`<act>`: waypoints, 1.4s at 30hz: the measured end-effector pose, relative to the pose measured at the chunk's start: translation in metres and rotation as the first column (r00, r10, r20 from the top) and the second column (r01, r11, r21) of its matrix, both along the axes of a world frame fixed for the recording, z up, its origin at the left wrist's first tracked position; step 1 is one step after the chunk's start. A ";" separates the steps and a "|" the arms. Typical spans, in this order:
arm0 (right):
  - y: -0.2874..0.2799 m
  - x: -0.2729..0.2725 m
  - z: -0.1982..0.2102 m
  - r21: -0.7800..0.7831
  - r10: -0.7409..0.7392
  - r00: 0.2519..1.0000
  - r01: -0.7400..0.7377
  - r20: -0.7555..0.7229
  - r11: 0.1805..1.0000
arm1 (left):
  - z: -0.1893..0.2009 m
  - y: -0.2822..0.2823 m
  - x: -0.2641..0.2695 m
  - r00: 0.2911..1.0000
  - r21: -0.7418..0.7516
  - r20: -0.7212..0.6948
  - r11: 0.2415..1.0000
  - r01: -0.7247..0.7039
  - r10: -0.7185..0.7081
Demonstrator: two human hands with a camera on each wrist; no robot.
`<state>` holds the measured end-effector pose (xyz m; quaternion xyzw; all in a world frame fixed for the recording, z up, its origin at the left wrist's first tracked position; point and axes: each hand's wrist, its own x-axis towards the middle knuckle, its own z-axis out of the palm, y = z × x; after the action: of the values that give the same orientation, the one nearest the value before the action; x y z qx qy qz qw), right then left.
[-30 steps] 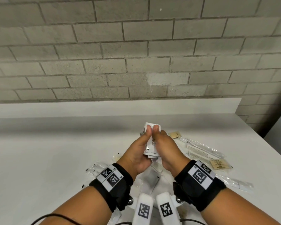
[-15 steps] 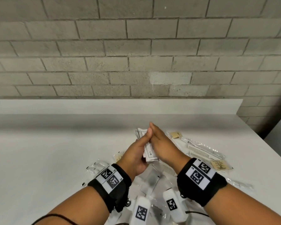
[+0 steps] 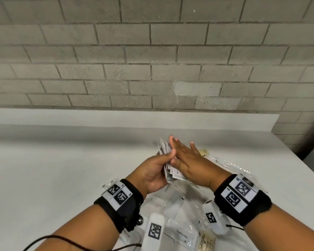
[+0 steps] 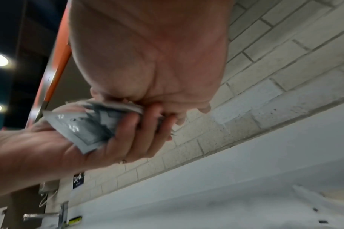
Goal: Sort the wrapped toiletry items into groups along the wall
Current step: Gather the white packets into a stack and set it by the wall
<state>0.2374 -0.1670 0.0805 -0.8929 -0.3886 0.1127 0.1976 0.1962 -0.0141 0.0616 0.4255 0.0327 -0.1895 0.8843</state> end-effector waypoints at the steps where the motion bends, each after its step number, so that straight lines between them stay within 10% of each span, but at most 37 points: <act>1: 0.002 -0.001 -0.002 0.074 0.002 1.000 -0.002 0.001 0.997 | -0.002 0.000 -0.002 1.000 0.007 0.006 1.000 -0.005 0.005; 6: 0.004 -0.011 0.007 0.270 0.064 0.947 0.024 -0.315 0.963 | -0.001 0.004 -0.007 0.999 0.002 0.033 0.999 -0.035 0.035; 42: 0.076 -0.051 -0.005 0.238 0.099 0.992 -0.076 -0.085 0.968 | -0.004 0.066 -0.038 0.999 -0.032 -0.040 0.999 0.033 -0.034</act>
<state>0.1861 -0.0907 0.0754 -0.8389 -0.4281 0.1174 0.3150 0.1580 0.0515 0.0571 0.4081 0.0405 -0.2133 0.8867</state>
